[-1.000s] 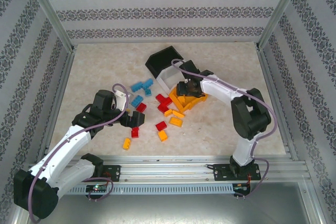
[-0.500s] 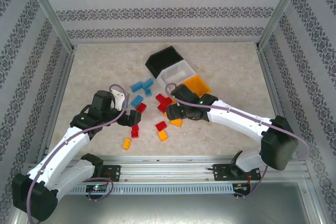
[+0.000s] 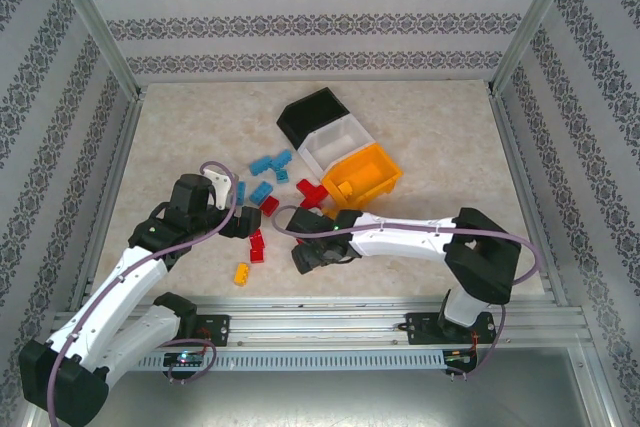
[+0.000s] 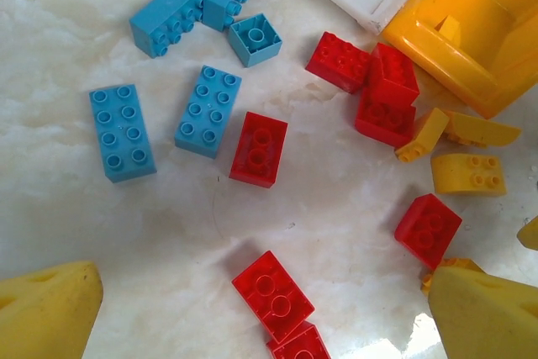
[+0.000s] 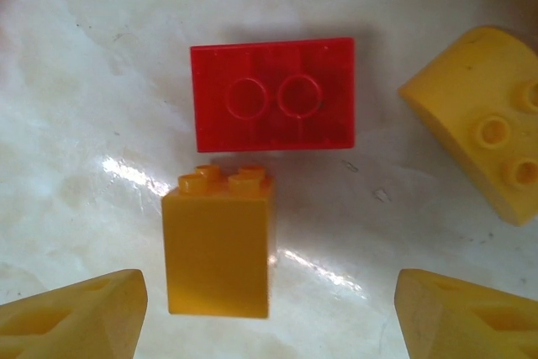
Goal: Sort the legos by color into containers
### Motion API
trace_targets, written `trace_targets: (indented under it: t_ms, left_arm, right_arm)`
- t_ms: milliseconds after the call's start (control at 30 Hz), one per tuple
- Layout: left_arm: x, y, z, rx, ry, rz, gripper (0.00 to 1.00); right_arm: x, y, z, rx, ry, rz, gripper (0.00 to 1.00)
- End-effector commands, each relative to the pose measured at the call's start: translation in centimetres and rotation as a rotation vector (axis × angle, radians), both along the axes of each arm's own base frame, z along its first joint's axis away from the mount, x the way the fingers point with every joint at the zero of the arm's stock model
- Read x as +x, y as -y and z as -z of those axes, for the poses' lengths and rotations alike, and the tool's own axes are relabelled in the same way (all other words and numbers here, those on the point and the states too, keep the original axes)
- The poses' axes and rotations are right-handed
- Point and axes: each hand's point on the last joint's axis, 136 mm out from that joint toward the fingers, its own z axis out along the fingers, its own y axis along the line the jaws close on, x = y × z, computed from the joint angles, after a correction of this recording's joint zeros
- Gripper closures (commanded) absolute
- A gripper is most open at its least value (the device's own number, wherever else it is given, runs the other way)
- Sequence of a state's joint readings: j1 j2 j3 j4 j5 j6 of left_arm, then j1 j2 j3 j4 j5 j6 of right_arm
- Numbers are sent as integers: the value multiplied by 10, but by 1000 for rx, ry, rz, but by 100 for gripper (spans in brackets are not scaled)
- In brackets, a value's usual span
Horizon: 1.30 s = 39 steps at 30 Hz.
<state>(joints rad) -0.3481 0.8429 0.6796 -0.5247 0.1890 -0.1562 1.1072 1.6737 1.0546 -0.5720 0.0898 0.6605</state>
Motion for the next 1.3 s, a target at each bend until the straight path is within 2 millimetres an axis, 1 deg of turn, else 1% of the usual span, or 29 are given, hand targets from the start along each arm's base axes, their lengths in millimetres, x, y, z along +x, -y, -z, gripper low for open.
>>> trace_targets:
  t_ms: [0, 267, 333, 533, 667, 867, 1067, 1167, 1267]
  left_arm:
    - [-2, 0, -6, 28, 7, 18, 0]
    - [-2, 0, -5, 28, 6, 18, 0]
    - [-2, 1, -5, 26, 5, 19, 0]
    - [-2, 3, -6, 15, 5, 29, 0]
    - [-2, 3, -5, 14, 4, 30, 0]
    - [-3, 4, -5, 11, 1, 31, 0]
    - [-3, 4, -5, 11, 1, 32, 0]
    - [-2, 4, -5, 11, 2, 31, 0]
    - [-3, 4, -5, 11, 1, 29, 0]
  right_arm:
    - [7, -11, -5, 1, 38, 16, 21]
    - [7, -19, 12, -27, 14, 6, 22]
    - [8, -21, 15, -30, 8, 6, 23]
    - [7, -24, 22, -47, 4, 2, 31]
    - [11, -20, 23, -67, 22, 14, 43]
    - [15, -15, 17, -72, 47, 23, 61]
    - [19, -12, 2, -46, 77, 35, 62]
    - [22, -10, -8, -19, 90, 45, 62]
    - [27, -8, -23, 19, 104, 60, 63]
